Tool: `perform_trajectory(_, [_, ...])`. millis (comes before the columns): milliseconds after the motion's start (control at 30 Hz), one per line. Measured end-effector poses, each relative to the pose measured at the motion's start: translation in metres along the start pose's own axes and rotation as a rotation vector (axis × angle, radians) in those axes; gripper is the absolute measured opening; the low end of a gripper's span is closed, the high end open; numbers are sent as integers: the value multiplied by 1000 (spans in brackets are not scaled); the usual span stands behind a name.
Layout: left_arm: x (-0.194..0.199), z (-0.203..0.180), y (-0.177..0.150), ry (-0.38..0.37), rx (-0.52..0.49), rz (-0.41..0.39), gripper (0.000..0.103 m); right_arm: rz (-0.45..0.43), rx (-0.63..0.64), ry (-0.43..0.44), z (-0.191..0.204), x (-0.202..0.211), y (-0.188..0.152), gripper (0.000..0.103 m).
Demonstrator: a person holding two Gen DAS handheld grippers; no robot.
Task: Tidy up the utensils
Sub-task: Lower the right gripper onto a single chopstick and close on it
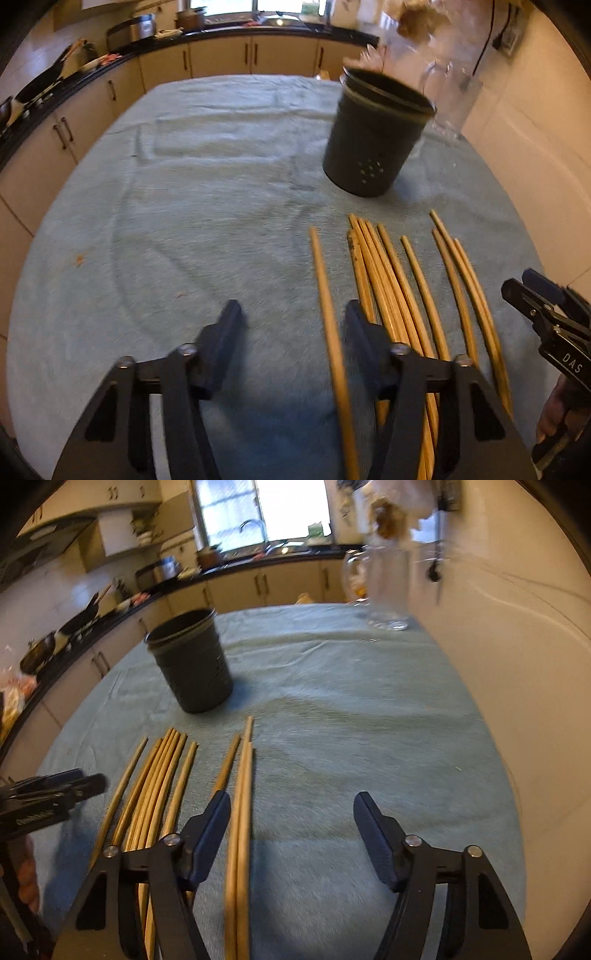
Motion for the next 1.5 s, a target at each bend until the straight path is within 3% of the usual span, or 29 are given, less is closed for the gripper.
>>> perform_trajectory(167, [-10, -7, 6, 51, -68, -4, 22, 74, 50, -3, 8, -26, -3, 49])
perform_trajectory(267, [-9, -4, 6, 73, -91, -17, 12, 67, 38, 4, 5, -27, 0, 45])
perform_trajectory(333, [-7, -1, 5, 75, -98, -21, 10, 96, 36, -21, 2, -31, -1, 32])
perform_trajectory(433, [-6, 6, 5, 74, -92, -22, 10, 97, 34, -25, -2, -28, -1, 30])
perform_trajectory(600, [-1, 15, 1, 93, -81, -21, 11, 103, -23, 62, 0, -24, 1, 36])
perform_trajectory(733, [2, 20, -3, 106, -76, -22, 11, 111, 20, 62, 12, -28, -1, 36])
perform_trajectory(933, [6, 28, -7, 96, -54, -20, 12, 134, 119, -7, 23, -37, 1, 36])
perform_trajectory(1033, [4, 32, -4, 66, -35, 3, 12, 168, 112, -21, 10, -35, 2, 31])
perform_trajectory(1200, [-2, 44, 8, -28, 20, 108, 12, 241, 44, -33, -18, -37, 9, 32])
perform_trajectory(1400, [-12, 40, 20, -20, 2, 145, 12, 365, 50, -44, -15, -55, 28, 41])
perform_trajectory(1500, [-17, 31, 27, -37, -12, 172, 32, 400, 74, -70, -7, -67, 39, 44])
Point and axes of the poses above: each gripper's, at about its wrist camera, not at the fingertips, and x roughly against the way its jaws point, z to its left, y to its top, the point moved 4 cm from there along -x, roughly the way its jaws point, and after that the axes turned 4 degrees about -z, right-handed, at the moved point
